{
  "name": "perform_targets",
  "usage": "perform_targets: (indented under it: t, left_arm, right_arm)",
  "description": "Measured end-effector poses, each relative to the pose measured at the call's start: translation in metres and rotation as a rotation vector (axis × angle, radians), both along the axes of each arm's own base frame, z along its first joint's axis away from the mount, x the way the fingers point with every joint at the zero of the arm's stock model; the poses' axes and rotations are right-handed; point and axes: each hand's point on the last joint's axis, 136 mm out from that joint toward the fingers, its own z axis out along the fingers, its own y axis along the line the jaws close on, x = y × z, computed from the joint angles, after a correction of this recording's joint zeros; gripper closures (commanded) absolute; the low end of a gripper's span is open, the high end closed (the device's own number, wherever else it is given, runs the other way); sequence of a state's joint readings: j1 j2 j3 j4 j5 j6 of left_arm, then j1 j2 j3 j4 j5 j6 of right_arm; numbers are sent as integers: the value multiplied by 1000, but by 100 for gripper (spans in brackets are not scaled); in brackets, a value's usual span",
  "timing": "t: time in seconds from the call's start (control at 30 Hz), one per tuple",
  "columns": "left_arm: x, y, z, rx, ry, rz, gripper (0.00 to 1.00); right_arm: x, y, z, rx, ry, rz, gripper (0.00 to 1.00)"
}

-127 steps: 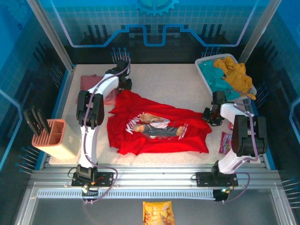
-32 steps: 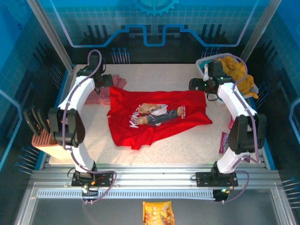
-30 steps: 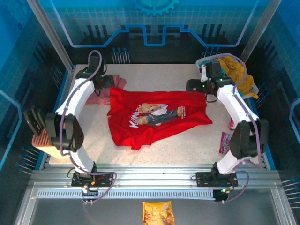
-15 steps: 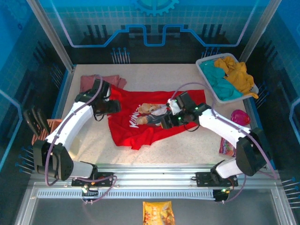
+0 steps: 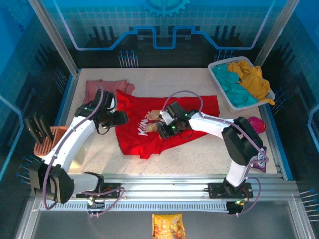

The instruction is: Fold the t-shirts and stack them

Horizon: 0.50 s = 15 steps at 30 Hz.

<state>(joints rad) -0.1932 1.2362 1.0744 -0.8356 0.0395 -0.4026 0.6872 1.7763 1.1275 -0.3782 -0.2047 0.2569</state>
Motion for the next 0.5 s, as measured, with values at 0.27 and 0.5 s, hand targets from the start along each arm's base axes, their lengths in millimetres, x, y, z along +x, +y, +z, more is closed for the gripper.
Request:
perform_targets:
  t: [0.27, 0.5]
  left_arm:
    - [-15, -2, -2, -27, 25, -5, 44]
    - [-27, -7, -10, -53, 64, -18, 45]
  right_arm:
    - [0, 4, -9, 4, 17, 8, 60]
    - [-4, 10, -22, 0, 44, 26, 67]
